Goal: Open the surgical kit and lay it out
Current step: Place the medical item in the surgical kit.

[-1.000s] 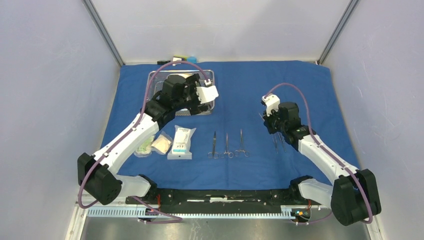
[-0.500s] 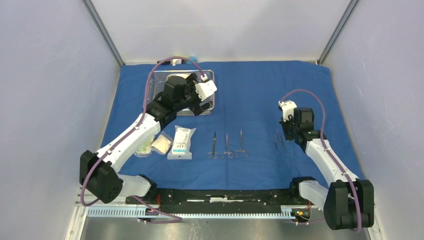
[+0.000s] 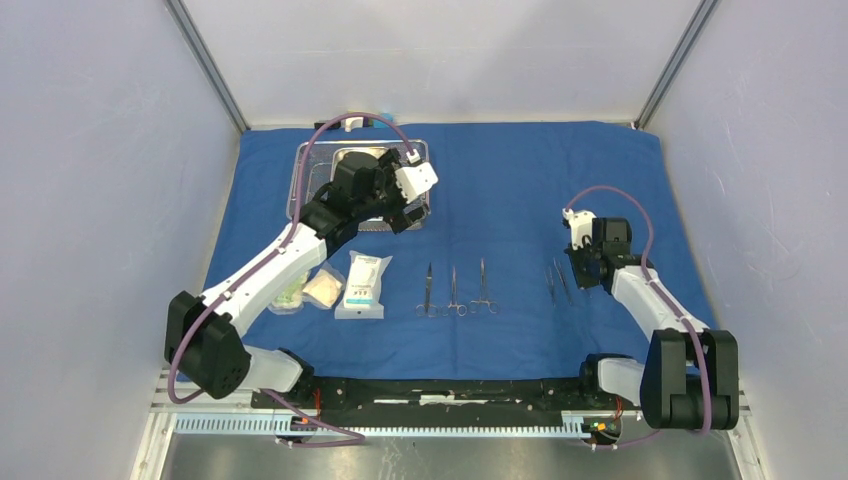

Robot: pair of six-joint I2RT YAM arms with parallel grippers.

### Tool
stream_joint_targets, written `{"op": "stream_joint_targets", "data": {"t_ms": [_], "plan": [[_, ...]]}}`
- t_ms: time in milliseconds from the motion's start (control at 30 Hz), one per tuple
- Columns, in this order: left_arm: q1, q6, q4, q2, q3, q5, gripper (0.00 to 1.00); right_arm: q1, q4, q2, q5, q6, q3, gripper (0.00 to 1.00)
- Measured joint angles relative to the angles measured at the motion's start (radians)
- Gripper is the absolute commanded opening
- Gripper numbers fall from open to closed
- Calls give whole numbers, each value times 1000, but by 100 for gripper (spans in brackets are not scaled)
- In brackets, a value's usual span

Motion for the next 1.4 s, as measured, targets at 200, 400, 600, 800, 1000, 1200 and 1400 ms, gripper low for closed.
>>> {"op": "stream_joint_targets", "data": {"t_ms": [200, 400, 600, 800, 1000, 1200, 1400], "plan": [[0, 0, -1, 10, 0, 0, 100, -4, -6, 13, -2, 1, 15, 4], [0, 0, -2, 10, 0, 6, 100, -4, -6, 30, -3, 6, 19, 4], [0, 0, -4, 10, 0, 8, 100, -4, -7, 53, -3, 22, 21, 4], [0, 0, -8, 10, 0, 25, 100, -6, -6, 54, 0, 46, 21, 4], [0, 0, -8, 10, 0, 30, 100, -11, -6, 61, -1, 70, 21, 3], [0, -1, -9, 10, 0, 33, 100, -20, -6, 65, -1, 89, 22, 5], [0, -1, -10, 10, 0, 34, 100, -37, -6, 71, -4, 101, 22, 6]]}}
